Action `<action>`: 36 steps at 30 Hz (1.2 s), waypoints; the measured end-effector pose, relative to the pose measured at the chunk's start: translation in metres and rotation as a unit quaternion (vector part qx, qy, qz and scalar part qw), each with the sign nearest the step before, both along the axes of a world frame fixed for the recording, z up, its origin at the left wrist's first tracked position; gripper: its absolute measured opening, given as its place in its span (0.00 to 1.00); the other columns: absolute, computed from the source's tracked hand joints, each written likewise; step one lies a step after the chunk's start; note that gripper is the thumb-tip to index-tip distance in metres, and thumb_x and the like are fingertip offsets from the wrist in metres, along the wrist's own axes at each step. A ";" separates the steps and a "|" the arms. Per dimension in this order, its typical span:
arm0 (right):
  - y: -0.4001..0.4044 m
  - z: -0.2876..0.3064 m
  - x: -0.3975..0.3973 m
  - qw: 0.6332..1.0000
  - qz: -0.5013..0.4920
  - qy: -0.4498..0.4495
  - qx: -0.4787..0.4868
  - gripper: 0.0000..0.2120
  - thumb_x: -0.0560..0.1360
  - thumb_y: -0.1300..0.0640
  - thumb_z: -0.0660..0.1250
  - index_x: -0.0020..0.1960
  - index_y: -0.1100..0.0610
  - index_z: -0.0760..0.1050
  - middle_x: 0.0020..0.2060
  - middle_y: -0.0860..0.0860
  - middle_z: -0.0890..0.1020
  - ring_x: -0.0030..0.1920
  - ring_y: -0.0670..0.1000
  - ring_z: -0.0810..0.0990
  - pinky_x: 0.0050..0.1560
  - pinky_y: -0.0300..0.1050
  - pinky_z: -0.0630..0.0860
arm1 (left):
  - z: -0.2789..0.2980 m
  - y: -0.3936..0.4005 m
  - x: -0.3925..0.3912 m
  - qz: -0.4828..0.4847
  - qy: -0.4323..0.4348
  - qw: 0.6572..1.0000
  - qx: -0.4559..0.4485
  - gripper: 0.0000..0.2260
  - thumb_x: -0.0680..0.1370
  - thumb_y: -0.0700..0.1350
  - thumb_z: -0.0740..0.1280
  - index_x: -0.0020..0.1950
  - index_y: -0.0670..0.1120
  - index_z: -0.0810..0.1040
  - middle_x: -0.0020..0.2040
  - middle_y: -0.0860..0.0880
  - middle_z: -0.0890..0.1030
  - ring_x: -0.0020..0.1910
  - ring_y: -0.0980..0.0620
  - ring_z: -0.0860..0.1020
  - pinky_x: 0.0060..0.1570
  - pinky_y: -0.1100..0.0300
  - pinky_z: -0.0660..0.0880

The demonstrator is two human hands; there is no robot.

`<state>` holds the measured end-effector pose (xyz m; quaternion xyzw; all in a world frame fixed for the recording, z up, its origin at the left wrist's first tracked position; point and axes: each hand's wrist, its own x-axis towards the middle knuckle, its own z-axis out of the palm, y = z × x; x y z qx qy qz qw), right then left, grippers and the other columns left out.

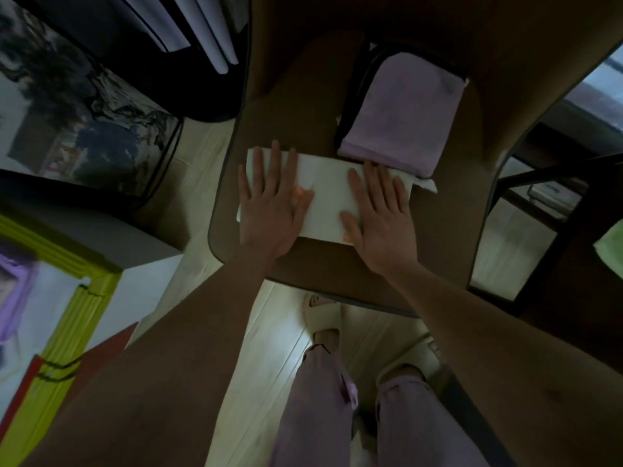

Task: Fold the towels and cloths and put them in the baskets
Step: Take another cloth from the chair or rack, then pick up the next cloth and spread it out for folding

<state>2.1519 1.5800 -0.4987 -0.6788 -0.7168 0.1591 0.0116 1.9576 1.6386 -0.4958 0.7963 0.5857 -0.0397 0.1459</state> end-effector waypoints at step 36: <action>-0.208 0.367 0.511 0.895 -0.408 0.073 0.162 0.11 0.78 0.57 0.62 0.59 0.59 0.74 0.51 0.55 0.78 0.51 0.53 0.76 0.49 0.47 0.72 | 0.375 -0.102 0.549 -0.214 -0.213 0.942 -0.149 0.10 0.80 0.45 0.60 0.48 0.43 0.79 0.43 0.46 0.81 0.42 0.48 0.80 0.44 0.46 0.79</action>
